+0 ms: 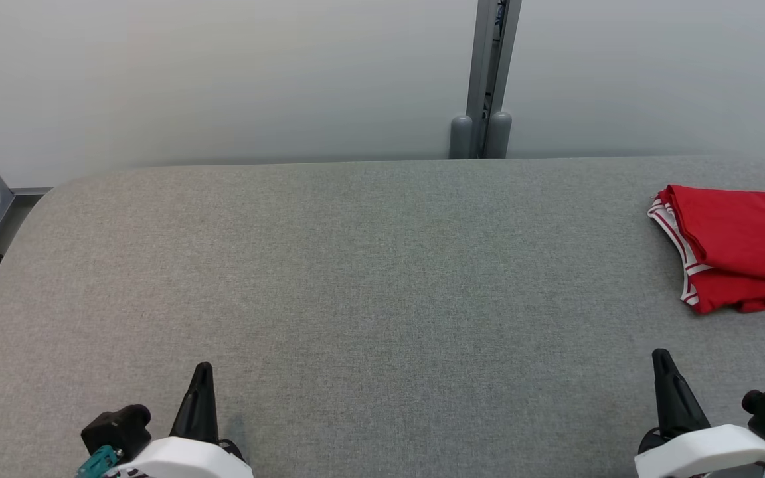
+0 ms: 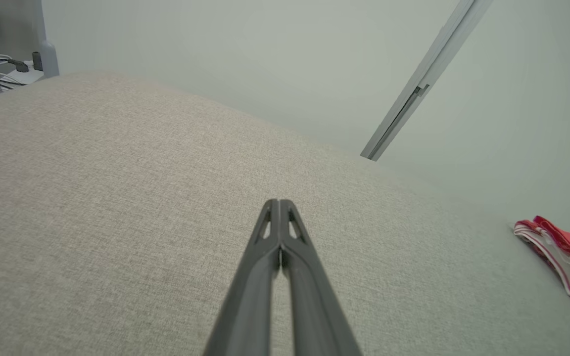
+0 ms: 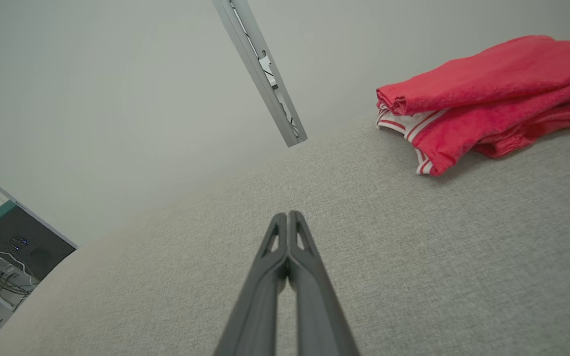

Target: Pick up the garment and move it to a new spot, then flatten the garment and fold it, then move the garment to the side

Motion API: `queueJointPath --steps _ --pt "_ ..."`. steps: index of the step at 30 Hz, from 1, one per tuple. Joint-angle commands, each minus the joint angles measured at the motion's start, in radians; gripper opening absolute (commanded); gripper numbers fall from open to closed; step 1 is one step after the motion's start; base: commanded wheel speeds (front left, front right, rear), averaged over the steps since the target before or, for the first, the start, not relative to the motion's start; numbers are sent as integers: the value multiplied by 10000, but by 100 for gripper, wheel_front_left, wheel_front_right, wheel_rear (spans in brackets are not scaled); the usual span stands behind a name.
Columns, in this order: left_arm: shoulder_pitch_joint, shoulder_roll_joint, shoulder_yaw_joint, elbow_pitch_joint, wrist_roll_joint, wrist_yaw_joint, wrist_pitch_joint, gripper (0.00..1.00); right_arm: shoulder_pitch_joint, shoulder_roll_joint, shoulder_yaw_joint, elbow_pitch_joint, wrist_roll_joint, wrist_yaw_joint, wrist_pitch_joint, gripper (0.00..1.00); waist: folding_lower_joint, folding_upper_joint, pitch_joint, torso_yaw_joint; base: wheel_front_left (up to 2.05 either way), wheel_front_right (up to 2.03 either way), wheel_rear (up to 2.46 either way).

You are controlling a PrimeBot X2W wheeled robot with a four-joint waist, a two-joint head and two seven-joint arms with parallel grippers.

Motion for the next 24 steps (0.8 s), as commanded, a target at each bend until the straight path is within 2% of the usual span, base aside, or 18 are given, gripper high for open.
queueJointPath --steps 1,24 --pt "-333 31 154 -194 -474 -114 91 0 -274 -78 -80 -223 484 0 132 0 0 -1 0 -7 0 0 0" --pt "-595 36 866 -369 -3718 -710 981 0 -462 -120 -389 -435 3773 0 1011 0 0 -1 8 -87 0 0 0"
